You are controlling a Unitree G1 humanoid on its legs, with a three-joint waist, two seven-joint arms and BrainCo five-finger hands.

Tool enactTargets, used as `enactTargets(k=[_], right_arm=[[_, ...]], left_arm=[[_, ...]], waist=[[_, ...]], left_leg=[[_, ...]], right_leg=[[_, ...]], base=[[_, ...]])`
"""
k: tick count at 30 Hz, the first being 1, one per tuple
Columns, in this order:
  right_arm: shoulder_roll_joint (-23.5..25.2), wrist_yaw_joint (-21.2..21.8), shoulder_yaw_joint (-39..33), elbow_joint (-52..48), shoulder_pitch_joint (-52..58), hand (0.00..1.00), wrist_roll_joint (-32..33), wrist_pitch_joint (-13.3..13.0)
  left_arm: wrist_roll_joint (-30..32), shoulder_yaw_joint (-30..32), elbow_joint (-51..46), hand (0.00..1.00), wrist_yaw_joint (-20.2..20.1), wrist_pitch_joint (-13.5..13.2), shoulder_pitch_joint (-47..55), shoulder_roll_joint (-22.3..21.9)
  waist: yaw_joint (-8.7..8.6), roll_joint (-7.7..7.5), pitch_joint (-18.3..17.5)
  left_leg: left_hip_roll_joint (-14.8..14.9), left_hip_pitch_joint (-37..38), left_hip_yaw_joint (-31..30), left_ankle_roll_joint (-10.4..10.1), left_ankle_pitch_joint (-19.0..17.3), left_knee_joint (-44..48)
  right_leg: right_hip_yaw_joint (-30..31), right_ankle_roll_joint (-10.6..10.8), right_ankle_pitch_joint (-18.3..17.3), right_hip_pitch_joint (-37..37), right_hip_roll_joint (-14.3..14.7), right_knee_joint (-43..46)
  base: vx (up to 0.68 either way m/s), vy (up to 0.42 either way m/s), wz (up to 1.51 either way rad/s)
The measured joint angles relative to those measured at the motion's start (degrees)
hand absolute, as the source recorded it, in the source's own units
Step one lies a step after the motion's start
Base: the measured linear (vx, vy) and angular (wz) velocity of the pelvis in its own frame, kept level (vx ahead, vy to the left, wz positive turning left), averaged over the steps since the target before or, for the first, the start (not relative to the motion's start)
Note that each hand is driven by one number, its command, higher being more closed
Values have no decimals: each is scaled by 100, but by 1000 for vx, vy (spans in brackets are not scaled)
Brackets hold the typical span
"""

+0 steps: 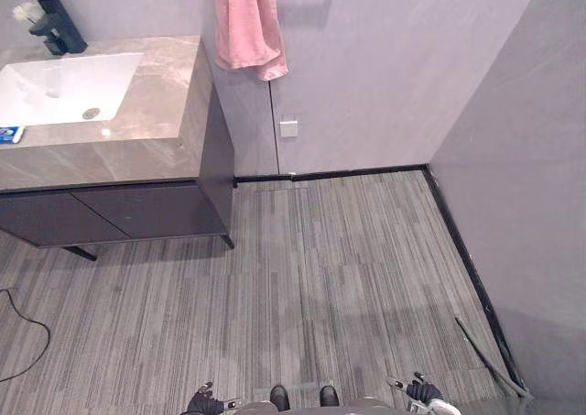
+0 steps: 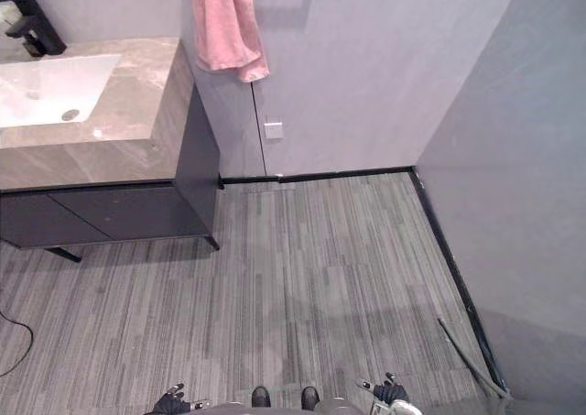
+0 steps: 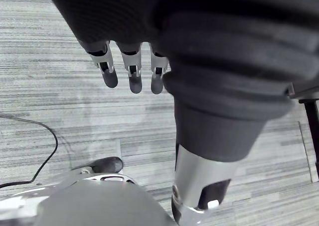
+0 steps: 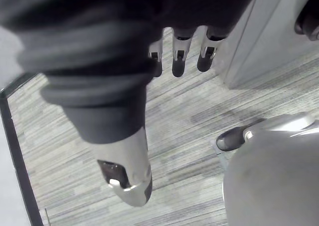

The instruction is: Organize washtable

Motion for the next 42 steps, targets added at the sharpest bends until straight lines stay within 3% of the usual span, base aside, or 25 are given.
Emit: enactTargets(k=[2, 4, 5, 8, 11, 14, 16, 19, 21, 22, 24, 27, 29, 32, 33, 35, 37, 38, 39, 40, 41, 42], right_arm=[[-27, 0, -11, -36, -2, 0, 23, -11], [-25, -1, -13, -149, 54, 0, 28, -18], [4, 0, -24, -241, 144, 0, 65, -22], [27, 0, -177, -239, 206, 0, 128, -16], [9, 1, -176, -230, 167, 0, 126, -18], [9, -4, -170, -225, 258, 0, 120, -21], [43, -3, -250, -226, 421, 0, 121, -11], [-32, 6, -209, -364, 411, 0, 65, -25], [-42, -7, -188, -486, 470, 0, 59, -16], [-41, -11, -153, -493, 484, 0, 59, -16], [29, -15, -53, -594, 481, 0, 74, -16], [112, -18, 57, -727, 272, 0, 131, -23], [210, -17, 63, -742, 228, 0, 130, -22], [214, -11, 243, -711, 205, 0, 127, -28], [168, -21, 284, -667, 204, 0, 124, -24], [169, -23, 284, -594, 206, 0, 123, -20], [354, -16, 271, -555, 320, 0, 121, -20], [355, -13, 270, -557, 320, 0, 122, -19], [346, -2, 266, -564, 305, 0, 121, -21], [337, 5, 252, -584, 306, 0, 122, -34], [341, 5, 244, -605, 306, 0, 120, -56], [350, 8, 228, -649, 300, 0, 121, -80]], left_arm=[[-5, -20, -5, 0, 1, -1, -38, -17], [-29, -18, -9, 0, 1, -1, -40, -20], [-45, 8, -21, 0, 1, -1, -61, -3], [-79, 158, -29, 0, 2, 4, -69, -32], [-77, 247, -29, 0, 0, 18, -72, -63], [-74, 249, -30, 0, -9, 15, -187, -58], [-78, 467, -113, 0, -13, 6, -213, -206], [-90, 726, -307, 0, -64, -55, -233, -531], [-101, 1002, -477, 0, -144, -87, -236, -711], [-130, 1009, -506, 0, -135, -89, -242, -724], [-203, 1073, -693, 0, -133, -98, -281, -744], [-203, 997, -811, 0, -120, -114, -384, -768], [-202, 873, -826, 0, -114, -118, -470, -792], [-202, 710, -829, 0, -106, -162, -455, -830], [-202, 680, -791, 0, -102, -160, -453, -848], [-202, 677, -757, 0, -100, -161, -455, -813], [-202, 668, -725, 0, -95, -155, -459, -685], [-203, 655, -717, 0, -94, -155, -459, -684], [-203, 568, -676, 0, -94, -156, -465, -677], [-202, 402, -662, 0, -98, -133, -469, -644], [-203, 329, -636, 0, -97, -119, -471, -630], [-206, 286, -556, 0, -95, -101, -484, -616]], waist=[[-5, 64, 120], [-20, 110, 158], [-23, 53, 154], [-33, 34, 156], [-165, 83, 178], [-200, 93, 193], [-217, 70, 175], [-183, 225, 143], [-197, 308, 146], [-198, 299, 160], [-142, 146, 239], [-78, 30, 257], [33, 31, 251], [48, 113, 204], [66, 164, 163], [118, 128, 57], [143, -254, -163], [142, -264, -170], [137, -264, -171], [107, -270, -174], [78, -264, -161], [12, -246, -126]], left_leg=[[27, 79, -8, 81, -173, 215], [-29, 257, -48, 166, -269, 265], [-134, 409, -135, 233, -343, 261], [-179, 594, -336, 286, -520, 277], [7, 691, -469, 184, -691, 286], [188, 852, -604, -73, -887, 282], [310, 1171, -695, -287, -1016, 531], [531, 689, -630, -527, -875, 1834], [906, -25, -605, -990, -387, 3836], [1035, -219, -533, -992, -409, 4350], [1397, -656, -82, -761, -634, 5489], [1447, -1328, 384, -527, -941, 5116], [1296, -1604, 473, -448, -985, 4199], [889, -1643, 211, -607, -739, 2085], [870, -1601, 109, -462, -326, 1754], [720, -1513, 122, -211, -16, 1781], [309, -1384, 310, -32, -354, 1796], [277, -1345, 319, -7, -384, 1771], [179, -1142, 340, 47, -437, 1670], [57, -866, 311, 101, -516, 1518], [4, -726, 276, 120, -566, 1468], [-70, -429, 188, 155, -662, 1419]], right_leg=[[-234, 231, -244, -393, -5, 1201], [-550, 201, -340, -908, -141, 2535], [-820, 110, -446, -1191, -396, 3227], [-1136, 131, -742, -1605, -719, 3712], [-1515, 65, -653, -2005, -748, 2571], [-1512, -22, 48, -2014, -485, 1110], [-1590, -434, 609, -1756, -521, 1065], [-1683, -615, 326, -1483, -429, 1030], [-1662, -743, 167, -905, -229, 625], [-1640, -770, 138, -706, -178, 522], [-1467, -831, 30, -19, -141, 212], [-1170, -827, 32, 417, -262, -138], [-972, -714, -35, 574, -393, -245], [-714, -454, -328, 692, -554, -254], [-594, -299, -453, 747, -558, -202], [-492, -133, -620, 810, -698, -124], [-415, 67, -815, 726, -1117, 298], [-410, 82, -824, 686, -1136, 444], [-390, 158, -866, 367, -1207, 1354], [-377, 469, -714, -118, -1301, 2623], [-350, 670, -675, -365, -1342, 3201], [-371, 674, -721, -646, -1383, 4059]], base=[[3, 25, -1], [24, 61, 13], [121, 88, 24], [170, 60, 30], [300, -29, 24], [391, -115, 33], [525, -199, 50], [535, -268, 9], [454, -192, -3], [437, -171, -16], [410, -164, -31], [261, -37, -47], [250, 115, -49], [229, 198, -44], [305, 274, -50], [340, 251, -36], [446, 252, -18], [394, 225, -10], [358, 247, 1], [433, 293, 11], [400, 231, 37], [347, 150, 39]])
